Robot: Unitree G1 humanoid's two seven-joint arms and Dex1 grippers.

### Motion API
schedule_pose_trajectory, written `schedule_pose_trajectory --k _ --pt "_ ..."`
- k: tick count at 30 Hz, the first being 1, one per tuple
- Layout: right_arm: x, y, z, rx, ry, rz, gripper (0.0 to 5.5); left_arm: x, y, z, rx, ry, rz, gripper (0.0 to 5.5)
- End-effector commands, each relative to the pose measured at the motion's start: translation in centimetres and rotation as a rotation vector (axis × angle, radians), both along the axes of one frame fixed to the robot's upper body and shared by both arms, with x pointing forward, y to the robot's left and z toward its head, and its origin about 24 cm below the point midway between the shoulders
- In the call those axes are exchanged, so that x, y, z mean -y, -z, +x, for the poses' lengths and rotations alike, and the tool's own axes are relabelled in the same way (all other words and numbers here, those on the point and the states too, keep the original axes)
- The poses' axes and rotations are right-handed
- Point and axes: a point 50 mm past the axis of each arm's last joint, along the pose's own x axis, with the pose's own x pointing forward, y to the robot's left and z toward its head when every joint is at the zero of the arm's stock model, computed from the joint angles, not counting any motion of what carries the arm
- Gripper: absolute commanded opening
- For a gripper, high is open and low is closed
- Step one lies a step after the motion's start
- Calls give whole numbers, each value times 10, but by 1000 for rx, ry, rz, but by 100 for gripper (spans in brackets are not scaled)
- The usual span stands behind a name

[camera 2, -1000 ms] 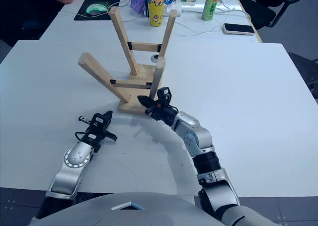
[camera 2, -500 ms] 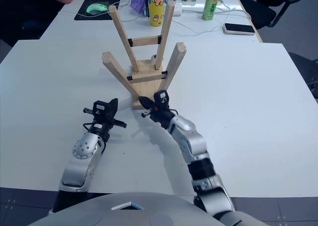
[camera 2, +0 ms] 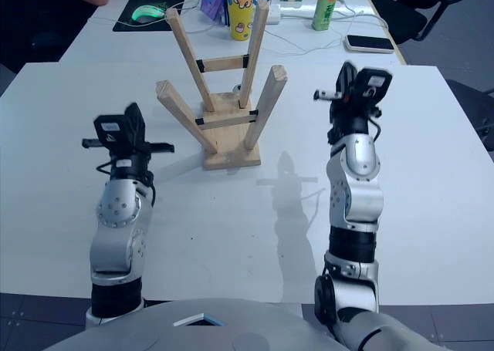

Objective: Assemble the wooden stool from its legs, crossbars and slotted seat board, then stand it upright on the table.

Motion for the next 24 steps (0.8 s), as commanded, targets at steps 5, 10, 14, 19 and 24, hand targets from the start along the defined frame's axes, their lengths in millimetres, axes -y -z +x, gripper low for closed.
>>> schedule_pose_trajectory --k 5,10,14,19,24 --pt "-79 3 1 -16 -569 -143 2 68 -4 4 32 421 139 0" --pt "-87 45 -12 -217 -713 -279 2 48 12 11 -84 329 193 0" --pt "-59 60 -11 -322 -637 -317 2 11 27 9 -172 140 159 0" --pt "-33 82 -10 -437 -564 -388 2 -15 32 2 -191 33 146 0" --pt "-45 77 4 -366 -619 -342 2 -33 79 -12 -488 218 195 0"
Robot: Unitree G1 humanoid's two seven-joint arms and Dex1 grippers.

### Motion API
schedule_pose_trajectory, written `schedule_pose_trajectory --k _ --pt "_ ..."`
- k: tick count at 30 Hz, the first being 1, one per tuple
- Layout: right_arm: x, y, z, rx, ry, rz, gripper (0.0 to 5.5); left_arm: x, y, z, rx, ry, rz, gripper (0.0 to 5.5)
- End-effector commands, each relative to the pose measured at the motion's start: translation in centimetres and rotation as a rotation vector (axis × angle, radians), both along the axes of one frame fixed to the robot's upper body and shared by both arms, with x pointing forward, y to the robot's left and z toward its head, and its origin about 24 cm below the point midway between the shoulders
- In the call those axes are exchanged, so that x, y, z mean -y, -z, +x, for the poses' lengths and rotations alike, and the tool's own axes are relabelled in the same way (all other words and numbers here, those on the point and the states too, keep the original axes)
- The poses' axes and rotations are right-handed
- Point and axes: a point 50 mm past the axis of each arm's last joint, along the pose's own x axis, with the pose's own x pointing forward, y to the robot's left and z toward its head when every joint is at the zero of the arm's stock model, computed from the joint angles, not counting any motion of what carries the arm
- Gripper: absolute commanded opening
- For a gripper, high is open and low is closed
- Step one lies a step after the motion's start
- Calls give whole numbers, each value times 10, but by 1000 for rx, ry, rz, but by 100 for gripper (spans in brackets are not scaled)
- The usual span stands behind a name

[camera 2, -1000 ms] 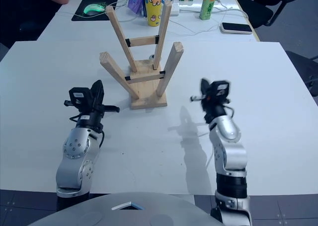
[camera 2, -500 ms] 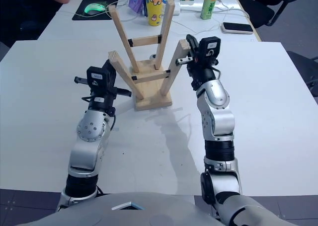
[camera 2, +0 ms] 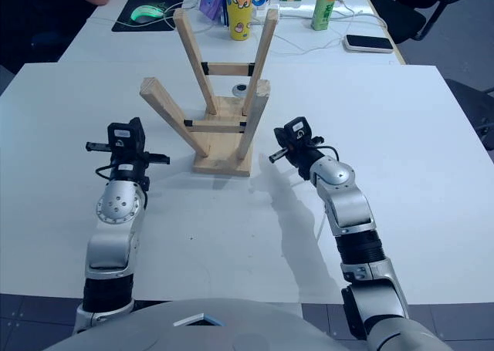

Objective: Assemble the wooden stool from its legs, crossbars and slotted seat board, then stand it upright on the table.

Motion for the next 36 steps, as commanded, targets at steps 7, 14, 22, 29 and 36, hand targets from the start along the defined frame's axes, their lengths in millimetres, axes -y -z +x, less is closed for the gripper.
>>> schedule_pose_trajectory --k 7,14,22,29,36 --pt "-18 -8 43 74 -180 84 2 -29 54 -14 -497 529 221 0" --pt "-44 -8 38 71 -594 61 2 4 58 -1 -576 772 185 0" --pt "-82 17 6 20 -806 69 2 -14 61 35 -520 538 233 0" --pt "-82 28 1 109 -442 70 2 -2 63 32 -478 518 199 0" --pt "-64 9 -91 -61 -519 419 2 -13 65 7 -382 240 153 0"
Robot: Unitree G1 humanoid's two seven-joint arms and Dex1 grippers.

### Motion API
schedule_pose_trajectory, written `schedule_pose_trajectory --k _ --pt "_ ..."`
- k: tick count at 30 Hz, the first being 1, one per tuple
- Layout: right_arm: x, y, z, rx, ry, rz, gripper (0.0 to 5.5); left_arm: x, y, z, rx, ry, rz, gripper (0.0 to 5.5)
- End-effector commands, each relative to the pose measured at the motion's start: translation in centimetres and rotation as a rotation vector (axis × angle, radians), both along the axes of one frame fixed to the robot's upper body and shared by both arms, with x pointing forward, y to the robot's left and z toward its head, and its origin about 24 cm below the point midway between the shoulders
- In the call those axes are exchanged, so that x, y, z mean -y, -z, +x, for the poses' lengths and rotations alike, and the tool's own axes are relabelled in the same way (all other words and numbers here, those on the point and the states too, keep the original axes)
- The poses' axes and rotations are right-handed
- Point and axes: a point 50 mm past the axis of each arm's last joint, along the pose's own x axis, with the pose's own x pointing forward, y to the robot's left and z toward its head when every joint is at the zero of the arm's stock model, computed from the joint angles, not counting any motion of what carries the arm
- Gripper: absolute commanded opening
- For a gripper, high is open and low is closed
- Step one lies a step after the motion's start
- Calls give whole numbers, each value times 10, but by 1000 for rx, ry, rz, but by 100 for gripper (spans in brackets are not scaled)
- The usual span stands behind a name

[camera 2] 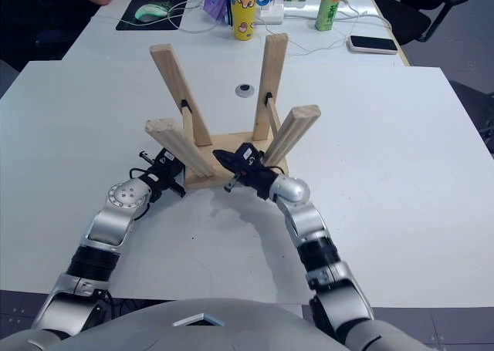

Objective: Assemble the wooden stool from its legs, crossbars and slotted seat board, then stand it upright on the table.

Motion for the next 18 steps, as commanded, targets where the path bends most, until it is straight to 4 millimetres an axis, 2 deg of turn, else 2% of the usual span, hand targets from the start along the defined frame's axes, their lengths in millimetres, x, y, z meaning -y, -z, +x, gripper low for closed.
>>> schedule_pose_trajectory --k 1,3,6,9,14,18 --pt "25 -3 -57 -186 -97 55 2 -18 1 -26 84 -241 29 0" --pt "47 5 -63 -222 -38 -11 2 -23 -1 -39 108 -303 26 0" --pt "60 -2 -68 -197 13 -1 2 -22 -4 -59 122 -350 7 0" --pt "47 -1 -65 -169 -18 -3 2 -5 0 -70 96 -307 -45 0" --pt "13 0 -35 65 -140 -150 2 19 3 -67 70 -217 -88 0" --pt "11 0 -19 81 -18 -69 2 23 4 -65 72 -198 -92 0"
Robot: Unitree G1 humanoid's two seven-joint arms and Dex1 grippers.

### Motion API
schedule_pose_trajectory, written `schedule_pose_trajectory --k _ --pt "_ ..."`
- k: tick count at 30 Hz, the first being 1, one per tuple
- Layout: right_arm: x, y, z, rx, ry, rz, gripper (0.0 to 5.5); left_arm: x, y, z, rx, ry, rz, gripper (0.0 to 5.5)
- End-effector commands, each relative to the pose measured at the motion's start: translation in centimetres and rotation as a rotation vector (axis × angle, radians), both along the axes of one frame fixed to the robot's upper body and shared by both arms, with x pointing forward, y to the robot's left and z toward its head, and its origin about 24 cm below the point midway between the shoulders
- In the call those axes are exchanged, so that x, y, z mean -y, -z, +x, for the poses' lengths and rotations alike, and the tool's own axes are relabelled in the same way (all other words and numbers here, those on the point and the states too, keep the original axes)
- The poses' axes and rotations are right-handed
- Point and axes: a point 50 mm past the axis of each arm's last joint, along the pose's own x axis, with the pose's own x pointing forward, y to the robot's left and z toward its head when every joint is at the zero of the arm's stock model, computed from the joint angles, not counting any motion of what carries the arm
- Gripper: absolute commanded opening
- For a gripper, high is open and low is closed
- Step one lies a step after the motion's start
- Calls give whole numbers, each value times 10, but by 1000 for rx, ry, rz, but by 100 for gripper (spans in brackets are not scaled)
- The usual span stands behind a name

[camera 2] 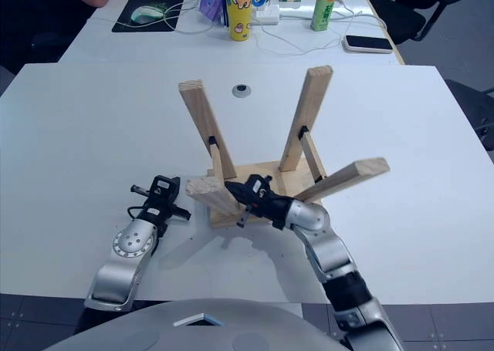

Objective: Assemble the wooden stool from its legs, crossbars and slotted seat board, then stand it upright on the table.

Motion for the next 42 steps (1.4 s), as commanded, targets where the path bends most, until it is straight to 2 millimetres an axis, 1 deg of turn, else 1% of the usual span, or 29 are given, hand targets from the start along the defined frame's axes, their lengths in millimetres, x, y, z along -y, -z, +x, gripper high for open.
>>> schedule_pose_trajectory --k 1,2,3,4,6,8,10,12,13,14,16,17,18,20,22,23,26,28,29,31,34,35,39,40,42 --pt "-5 -1 19 7 162 108 2 0 2 1 -5 5 7 0" --pt "-8 -4 25 21 235 134 2 0 3 1 -5 0 6 0" --pt "-11 -14 28 50 306 206 2 0 3 2 -5 3 5 0" --pt "-11 -22 28 63 355 270 2 1 3 2 -3 7 4 0" --pt "-6 -26 20 -6 384 367 2 2 3 3 -1 11 0 0" --pt "-2 -24 8 -148 331 439 2 2 3 2 -2 7 -3 0" --pt "0 -27 1 -271 288 515 2 1 4 0 -5 -5 -6 0" --pt "0 -35 -1 -341 265 588 2 0 5 -2 -5 -18 -12 0" --pt "-1 -37 -3 -356 238 589 2 1 6 -2 -7 -18 -13 0" --pt "-3 -37 -6 -364 211 564 2 2 7 -3 -8 -17 -14 0" --pt "-6 -27 -13 -493 157 527 2 2 8 -4 -11 -17 -17 0" --pt "-5 -24 -15 -528 149 517 2 2 8 -5 -12 -15 -18 0" --pt "0 -23 -18 -562 146 521 2 2 8 -5 -12 -8 -18 0" --pt "13 -23 -28 -567 103 472 2 0 8 -6 -9 -13 -16 0" --pt "25 -18 -36 -557 81 346 2 -2 8 -7 -10 -17 -14 0" --pt "30 -16 -38 -561 79 315 2 -3 9 -8 -11 -23 -14 0" --pt "51 -10 -44 -534 138 220 2 -4 9 -12 -14 -37 -14 0" --pt "63 -8 -51 -505 172 173 2 -4 9 -15 -16 -48 -16 0" --pt "69 -5 -55 -470 200 133 2 -4 9 -17 -19 -52 -18 0" --pt "81 0 -62 -429 271 107 2 -4 10 -22 -31 -48 -18 0" --pt "109 19 -79 -380 400 -5 2 -3 13 -32 -64 -28 -17 0" --pt "120 24 -82 -344 452 -54 2 -3 13 -35 -69 -22 -15 0" --pt "148 32 -79 -182 603 -170 2 -1 12 -40 -78 -4 -14 0" --pt "154 34 -78 -144 638 -208 2 0 11 -40 -82 7 -11 0" --pt "157 39 -72 -116 689 -255 2 2 12 -41 -99 30 0 0"
